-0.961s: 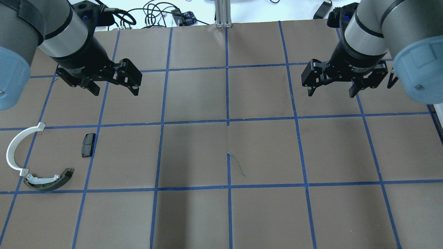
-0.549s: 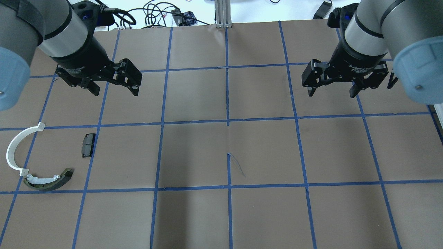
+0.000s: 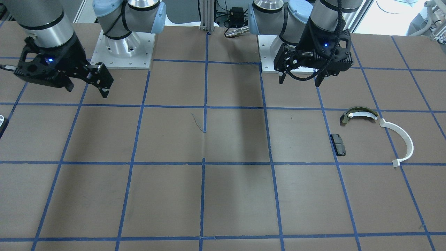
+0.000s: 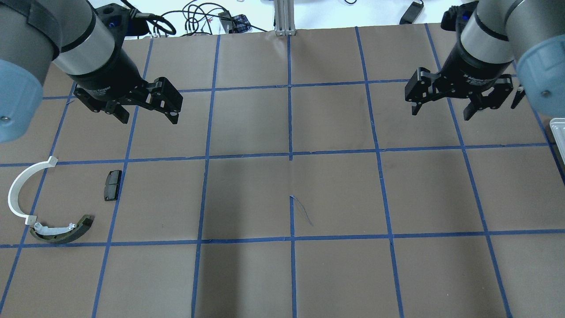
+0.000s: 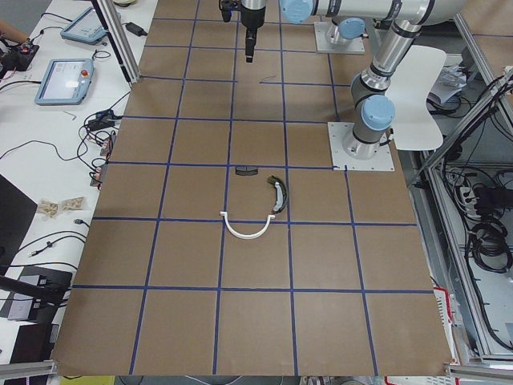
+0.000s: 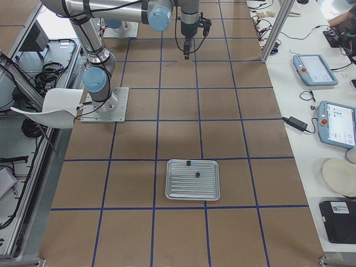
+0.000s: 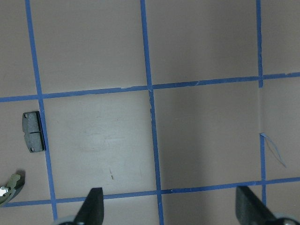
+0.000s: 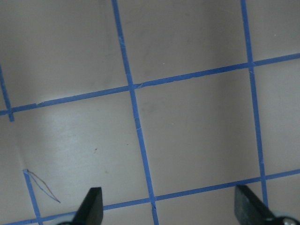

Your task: Place bearing gear from tray to pile

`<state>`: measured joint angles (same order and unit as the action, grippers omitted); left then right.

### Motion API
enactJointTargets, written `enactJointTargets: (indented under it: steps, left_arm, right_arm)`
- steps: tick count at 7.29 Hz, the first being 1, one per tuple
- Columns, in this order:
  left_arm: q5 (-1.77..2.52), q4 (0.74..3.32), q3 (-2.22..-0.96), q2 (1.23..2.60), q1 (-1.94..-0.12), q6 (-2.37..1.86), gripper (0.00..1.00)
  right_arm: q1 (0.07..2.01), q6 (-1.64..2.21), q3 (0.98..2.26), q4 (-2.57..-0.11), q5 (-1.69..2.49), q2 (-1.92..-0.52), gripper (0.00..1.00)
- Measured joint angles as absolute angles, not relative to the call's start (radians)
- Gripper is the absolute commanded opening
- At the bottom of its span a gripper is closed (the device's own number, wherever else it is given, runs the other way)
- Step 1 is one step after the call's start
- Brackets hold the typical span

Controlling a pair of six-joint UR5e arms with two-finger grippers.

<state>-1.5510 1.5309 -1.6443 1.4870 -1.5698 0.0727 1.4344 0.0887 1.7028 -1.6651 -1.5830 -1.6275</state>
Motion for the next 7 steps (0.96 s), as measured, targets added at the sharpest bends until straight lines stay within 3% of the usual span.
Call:
enactJointTargets:
  steps: [7]
  left_arm:
    - [-1.554,1.528,-1.644,1.495,-1.566,0.074,1.0]
  right_arm:
    - [1.071,-0.241,1.688,-1.838,-1.645,-1.452,1.0]
